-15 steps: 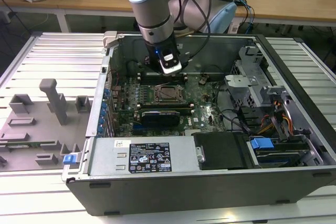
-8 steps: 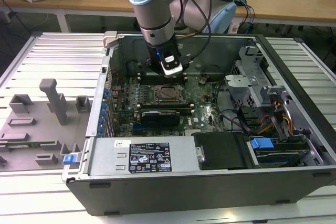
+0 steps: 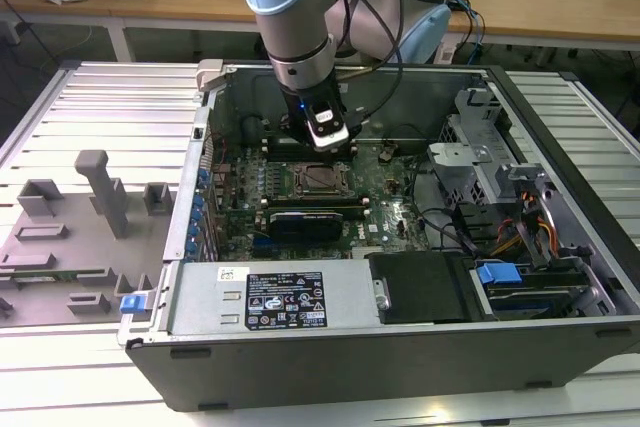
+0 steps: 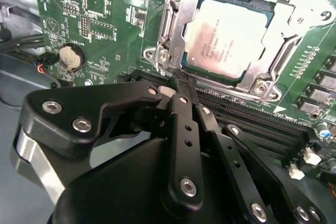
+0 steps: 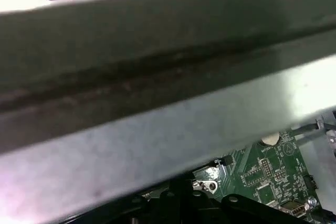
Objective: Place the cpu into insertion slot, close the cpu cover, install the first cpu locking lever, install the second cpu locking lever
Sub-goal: 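Install the first cpu locking lever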
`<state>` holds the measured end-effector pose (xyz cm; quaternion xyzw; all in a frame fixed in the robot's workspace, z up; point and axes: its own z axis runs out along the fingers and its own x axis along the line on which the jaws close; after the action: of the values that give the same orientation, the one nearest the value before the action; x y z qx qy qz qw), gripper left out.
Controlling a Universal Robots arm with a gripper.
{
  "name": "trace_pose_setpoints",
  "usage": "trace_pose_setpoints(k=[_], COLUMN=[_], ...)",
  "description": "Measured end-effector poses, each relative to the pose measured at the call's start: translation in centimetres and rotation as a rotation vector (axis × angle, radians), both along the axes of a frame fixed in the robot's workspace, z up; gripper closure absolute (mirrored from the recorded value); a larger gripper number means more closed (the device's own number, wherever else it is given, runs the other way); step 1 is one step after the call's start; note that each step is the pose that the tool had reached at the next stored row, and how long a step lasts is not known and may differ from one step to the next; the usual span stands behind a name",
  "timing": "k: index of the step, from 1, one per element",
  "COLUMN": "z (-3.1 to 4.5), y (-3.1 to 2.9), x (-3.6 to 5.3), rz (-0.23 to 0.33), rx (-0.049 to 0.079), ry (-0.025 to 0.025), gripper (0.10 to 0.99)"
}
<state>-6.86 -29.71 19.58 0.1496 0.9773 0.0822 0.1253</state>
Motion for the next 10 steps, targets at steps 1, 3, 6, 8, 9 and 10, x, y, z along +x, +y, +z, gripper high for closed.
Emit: trace_pose_setpoints(k=[1, 3, 6, 8, 9, 10], z=[0.0, -0.02, 0.08, 0.3, 0.45, 0.67], y=[0.0, 0.01, 0.01, 0.01, 0.01, 0.01], x=[0.0, 0.0, 0.0, 0.01, 0.0, 0.0], rz=[0.0, 0.0, 0.0, 0.0, 0.0, 0.0], rx=[0.0, 0.0, 0.0, 0.0, -0.001, -0.003], ry=[0.0002, 0.0, 0.0, -0.0001, -0.0001, -0.0001], gripper=[0.98, 0.98, 0.98, 0.98, 0.98, 0.98])
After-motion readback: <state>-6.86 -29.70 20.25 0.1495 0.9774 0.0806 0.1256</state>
